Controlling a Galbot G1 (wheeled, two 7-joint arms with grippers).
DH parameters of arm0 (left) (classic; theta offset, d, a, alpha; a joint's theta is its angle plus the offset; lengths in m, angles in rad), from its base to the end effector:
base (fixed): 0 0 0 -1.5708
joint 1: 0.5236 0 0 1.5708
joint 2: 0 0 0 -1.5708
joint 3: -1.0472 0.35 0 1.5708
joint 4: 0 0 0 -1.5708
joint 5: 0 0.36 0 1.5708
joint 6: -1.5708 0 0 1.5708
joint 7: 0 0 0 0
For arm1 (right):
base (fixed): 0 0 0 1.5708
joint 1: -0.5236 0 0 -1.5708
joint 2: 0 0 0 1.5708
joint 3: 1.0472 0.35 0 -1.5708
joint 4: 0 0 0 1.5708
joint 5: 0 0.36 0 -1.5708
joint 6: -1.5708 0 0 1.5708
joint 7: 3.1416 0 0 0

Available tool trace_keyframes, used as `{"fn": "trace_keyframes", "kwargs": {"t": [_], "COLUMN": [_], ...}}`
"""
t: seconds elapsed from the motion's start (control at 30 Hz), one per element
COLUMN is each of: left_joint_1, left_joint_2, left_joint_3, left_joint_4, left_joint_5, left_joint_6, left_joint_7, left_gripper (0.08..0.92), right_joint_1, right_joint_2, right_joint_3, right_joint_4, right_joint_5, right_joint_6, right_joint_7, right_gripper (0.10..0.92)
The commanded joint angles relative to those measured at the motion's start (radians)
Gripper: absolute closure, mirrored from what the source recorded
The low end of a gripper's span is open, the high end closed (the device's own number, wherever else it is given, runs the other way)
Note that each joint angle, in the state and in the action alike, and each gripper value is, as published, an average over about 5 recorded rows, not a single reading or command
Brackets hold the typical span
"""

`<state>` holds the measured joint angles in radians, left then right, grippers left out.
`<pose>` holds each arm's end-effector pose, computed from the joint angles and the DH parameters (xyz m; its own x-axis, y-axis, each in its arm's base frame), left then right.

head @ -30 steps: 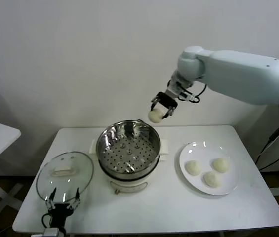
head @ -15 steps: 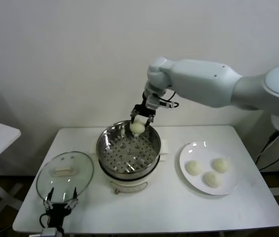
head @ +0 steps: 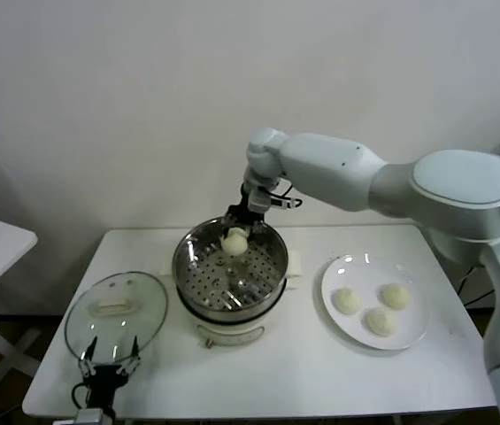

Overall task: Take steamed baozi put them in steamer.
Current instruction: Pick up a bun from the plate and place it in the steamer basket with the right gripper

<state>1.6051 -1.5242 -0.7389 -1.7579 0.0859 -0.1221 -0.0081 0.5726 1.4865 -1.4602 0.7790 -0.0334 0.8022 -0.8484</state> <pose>0.1453 0.0887 -0.4198 -0.9559 -0.1868 0.2269 -0.1331 0.9634 0.2325 0.6278 0.1798 -0.0709 -0.0815 -0.2798 0.9566 -0.0439 -0.9578 -0.2839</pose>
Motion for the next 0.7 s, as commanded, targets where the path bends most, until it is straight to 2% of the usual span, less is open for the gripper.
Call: {"fn": "trace_keyframes", "kwargs": {"t": [0.03,0.17,0.33,0.5,0.7], "left_joint_1": [-0.001,-0.003,-0.007,-0.009,-0.006], "left_joint_2": [0.001,0.002,0.002,0.003,0.003], "left_joint_3": [0.0,0.0,0.001,0.002,0.001], "left_joint_4": [0.002,0.006,0.012,0.014,0.006], "left_joint_5": [0.001,0.001,0.001,0.002,0.002], "left_joint_6": [-0.001,-0.002,-0.004,-0.005,-0.003], "left_joint_7": [0.0,0.0,0.0,-0.001,0.0], "left_gripper": [0.177,0.177,0.177,0.177,0.177], "right_joint_1": [-0.056,-0.071,-0.093,-0.111,-0.081], "right_joint_2": [0.038,0.045,0.052,0.058,0.021], "right_joint_3": [0.017,0.023,0.038,0.059,0.065], "right_joint_4": [-0.099,-0.126,-0.157,-0.176,-0.119], "right_joint_5": [-0.051,-0.068,-0.1,-0.115,-0.077], "right_joint_6": [0.026,0.034,0.051,0.057,0.058], "right_joint_7": [0.016,0.029,0.066,0.093,0.079], "right_gripper": [0.423,0.416,0.354,0.338,0.294]}}
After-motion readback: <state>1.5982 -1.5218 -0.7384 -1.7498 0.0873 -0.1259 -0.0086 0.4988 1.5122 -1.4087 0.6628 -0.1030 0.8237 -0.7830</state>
